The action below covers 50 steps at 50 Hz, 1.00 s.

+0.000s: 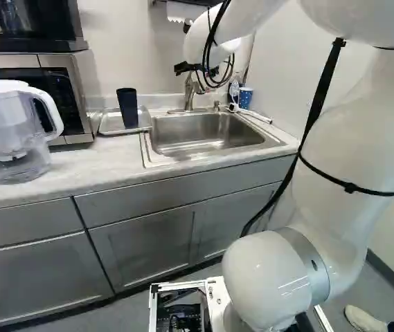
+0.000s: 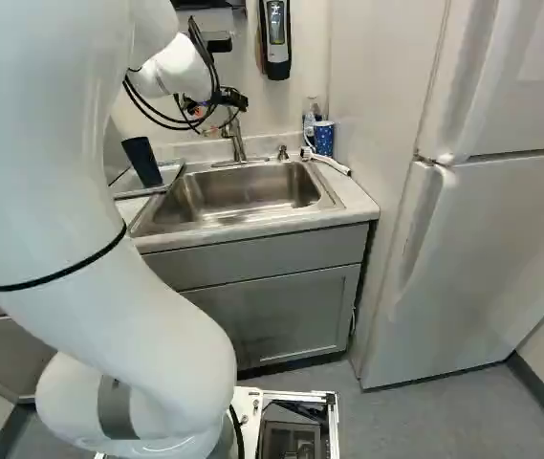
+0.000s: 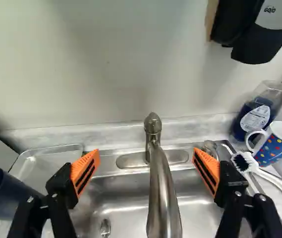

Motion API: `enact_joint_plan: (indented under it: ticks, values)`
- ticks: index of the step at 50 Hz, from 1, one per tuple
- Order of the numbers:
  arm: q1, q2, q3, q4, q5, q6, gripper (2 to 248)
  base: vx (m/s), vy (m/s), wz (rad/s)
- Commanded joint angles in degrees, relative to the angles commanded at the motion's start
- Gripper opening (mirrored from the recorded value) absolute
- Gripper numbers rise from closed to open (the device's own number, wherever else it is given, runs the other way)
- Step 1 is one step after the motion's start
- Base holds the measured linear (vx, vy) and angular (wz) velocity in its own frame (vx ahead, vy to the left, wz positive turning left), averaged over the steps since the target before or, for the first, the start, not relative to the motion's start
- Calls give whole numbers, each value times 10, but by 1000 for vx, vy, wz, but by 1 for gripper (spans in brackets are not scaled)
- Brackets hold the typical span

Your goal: Rinse the cup and place it in the tray

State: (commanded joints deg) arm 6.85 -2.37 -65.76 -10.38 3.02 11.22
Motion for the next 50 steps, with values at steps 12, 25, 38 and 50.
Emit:
enact_joint_plan:
  ticks: [12,25,38,50]
  values:
    - [-11,26,27,0,-32,0,247,0,0,0]
    - [-20,54,54,0,-82,0,247,0,0,0]
    - [-27,79,78,0,-137,0,247,0,0,0]
    - [-32,96,94,0,-192,0,247,0,0,0]
